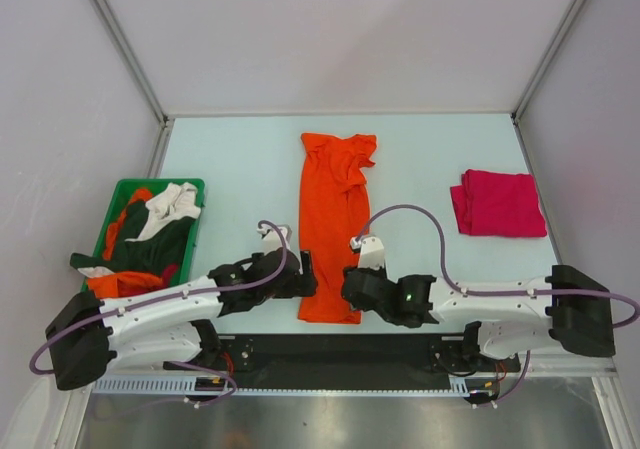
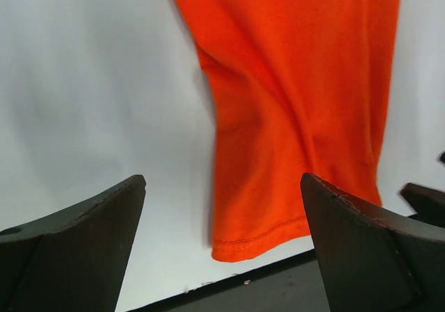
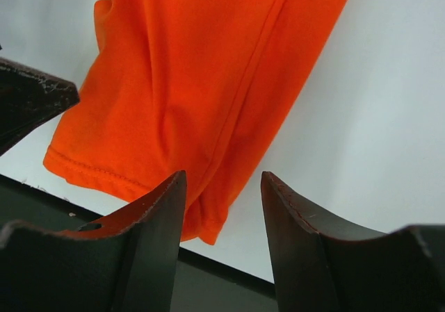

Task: Fold and stack the t-shirts
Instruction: Grab the bottom of the folded rectangular tshirt with both arms

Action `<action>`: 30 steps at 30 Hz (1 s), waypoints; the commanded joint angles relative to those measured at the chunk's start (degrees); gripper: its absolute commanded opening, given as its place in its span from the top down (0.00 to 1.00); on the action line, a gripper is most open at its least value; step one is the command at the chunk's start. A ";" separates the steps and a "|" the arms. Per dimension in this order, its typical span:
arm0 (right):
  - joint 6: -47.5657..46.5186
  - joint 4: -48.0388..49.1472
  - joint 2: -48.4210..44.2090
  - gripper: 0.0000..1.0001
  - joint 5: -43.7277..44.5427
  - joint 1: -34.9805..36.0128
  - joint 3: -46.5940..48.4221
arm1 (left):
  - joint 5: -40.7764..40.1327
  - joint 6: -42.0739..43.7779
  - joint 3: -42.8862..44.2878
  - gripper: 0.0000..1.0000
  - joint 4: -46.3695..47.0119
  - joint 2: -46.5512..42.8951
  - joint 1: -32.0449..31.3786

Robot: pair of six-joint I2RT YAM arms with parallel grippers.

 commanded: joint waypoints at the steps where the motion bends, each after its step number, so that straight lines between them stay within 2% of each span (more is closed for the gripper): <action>1: 4.60 3.16 2.21 0.48 0.95 2.79 1.43 | 1.12 -2.40 -0.07 0.01 5.00 -0.80 -1.29; 10: 10.13 3.60 7.92 0.53 -1.07 4.38 -0.94 | 2.70 -2.92 -0.60 0.00 5.89 1.66 -1.82; 20: 24.19 -7.47 9.33 0.53 -0.72 11.41 -3.84 | 4.02 -4.68 -2.88 0.00 5.80 0.61 -1.90; 30: 23.76 -6.68 12.05 0.53 2.09 13.87 -0.51 | 4.19 -5.03 -3.85 0.00 6.85 0.52 -1.90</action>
